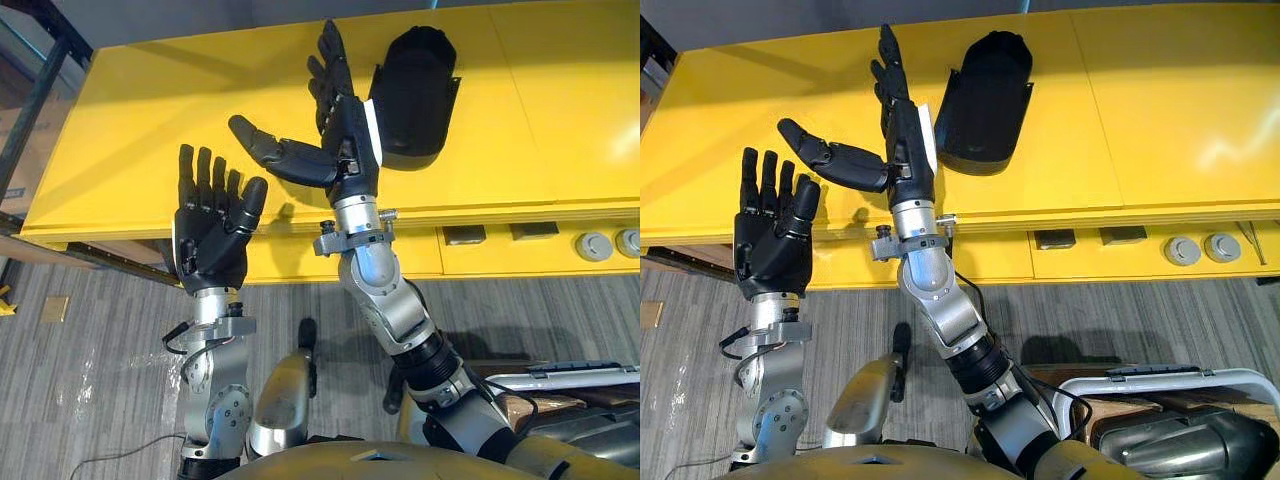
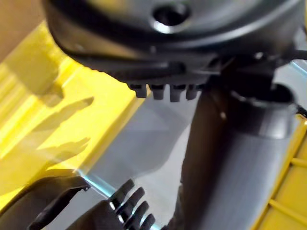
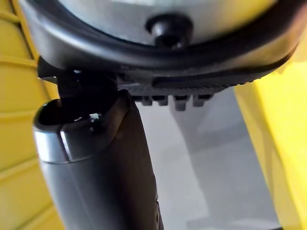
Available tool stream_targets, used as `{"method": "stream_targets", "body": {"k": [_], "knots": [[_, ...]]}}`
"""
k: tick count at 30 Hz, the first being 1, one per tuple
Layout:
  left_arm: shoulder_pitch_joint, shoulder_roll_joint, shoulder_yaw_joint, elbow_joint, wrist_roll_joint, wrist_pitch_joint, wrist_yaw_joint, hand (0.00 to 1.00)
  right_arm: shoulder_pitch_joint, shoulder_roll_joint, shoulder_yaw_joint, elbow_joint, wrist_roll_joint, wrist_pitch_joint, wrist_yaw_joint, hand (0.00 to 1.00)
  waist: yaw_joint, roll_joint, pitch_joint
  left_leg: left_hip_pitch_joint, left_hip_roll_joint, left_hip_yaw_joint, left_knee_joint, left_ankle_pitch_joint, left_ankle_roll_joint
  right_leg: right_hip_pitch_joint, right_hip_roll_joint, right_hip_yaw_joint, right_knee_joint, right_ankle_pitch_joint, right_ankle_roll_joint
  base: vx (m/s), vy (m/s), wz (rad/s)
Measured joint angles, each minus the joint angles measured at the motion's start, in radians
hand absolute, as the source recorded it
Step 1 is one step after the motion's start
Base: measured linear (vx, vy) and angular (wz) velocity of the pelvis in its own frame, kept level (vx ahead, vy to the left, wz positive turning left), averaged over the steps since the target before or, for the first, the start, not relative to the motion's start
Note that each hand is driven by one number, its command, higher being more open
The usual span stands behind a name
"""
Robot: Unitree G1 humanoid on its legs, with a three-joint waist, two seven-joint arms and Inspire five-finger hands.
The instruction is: Walk over and take three plastic housings, then place them on the shelf
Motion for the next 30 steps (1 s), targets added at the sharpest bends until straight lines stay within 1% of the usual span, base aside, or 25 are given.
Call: {"method": "stream_targets", "body": {"k": [5, 9, 13, 16, 18, 21, 28, 30], "knots": [[0.008, -0.009, -0.019, 0.0, -0.001, 0.0, 0.005, 1.0, 0.057, 0.0, -0.007, 0.0, 0.001, 0.029, -0.023, 1.0, -0.002, 0.0, 0.0, 0.004, 0.001, 0.018, 0.031, -0.018, 0.013, 0.011, 0.0, 0.014, -0.004, -0.002, 0.002, 0.04, 0.007, -0.09], [0.038, -0.011, -0.054, 0.007, -0.001, 0.005, 0.007, 1.0, 0.067, 0.0, -0.009, 0.0, 0.0, 0.033, -0.023, 1.0, -0.004, -0.001, -0.001, 0.027, 0.001, 0.025, 0.03, -0.027, 0.012, 0.034, -0.001, 0.017, -0.012, -0.002, 0.005, 0.02, 0.011, -0.04], [0.04, -0.008, -0.067, 0.009, -0.001, 0.005, 0.008, 1.0, 0.085, 0.0, -0.011, -0.001, -0.002, 0.039, -0.023, 1.0, -0.009, -0.001, -0.004, 0.042, 0.001, 0.03, 0.028, -0.037, 0.008, 0.05, -0.001, 0.017, -0.021, -0.001, 0.008, 0.0, 0.001, -0.01], [0.045, -0.007, -0.071, 0.016, -0.001, 0.006, 0.013, 1.0, 0.099, 0.0, -0.02, -0.001, -0.03, 0.045, -0.023, 1.0, -0.023, -0.001, -0.005, 0.048, 0.0, 0.035, 0.02, -0.035, 0.011, 0.059, -0.001, 0.018, -0.035, 0.006, 0.017, 0.0, 0.007, -0.01], [0.067, -0.004, -0.082, 0.034, -0.001, 0.006, 0.017, 1.0, 0.125, -0.006, -0.021, 0.0, -0.03, 0.059, -0.023, 1.0, -0.028, -0.004, -0.025, 0.053, -0.003, 0.04, 0.009, -0.031, 0.014, 0.061, -0.002, 0.022, -0.047, 0.011, 0.024, 0.02, 0.021, -0.04], [0.074, 0.007, -0.107, 0.063, -0.001, 0.012, 0.023, 1.0, 0.147, -0.011, -0.04, 0.0, -0.03, 0.062, -0.026, 1.0, -0.029, -0.002, -0.034, 0.07, -0.006, 0.04, -0.006, -0.023, 0.023, 0.079, -0.002, 0.02, -0.063, 0.017, 0.028, 0.02, 0.009, 0.0], [0.078, 0.022, -0.147, 0.064, -0.001, 0.028, 0.023, 1.0, 0.17, -0.016, -0.059, 0.0, -0.031, 0.07, -0.044, 1.0, -0.033, -0.001, -0.04, 0.09, -0.014, 0.041, -0.026, -0.019, 0.026, 0.101, -0.004, 0.019, -0.091, 0.026, 0.036, 0.0, 0.002, 0.0], [0.081, 0.025, -0.151, 0.065, -0.001, 0.03, 0.024, 1.0, 0.201, -0.024, -0.059, 0.0, -0.032, 0.073, -0.046, 1.0, -0.033, -0.001, -0.062, 0.098, -0.017, 0.038, -0.037, -0.017, 0.029, 0.114, -0.004, 0.018, -0.106, 0.03, 0.041, 0.04, 0.01, 0.05]]}}
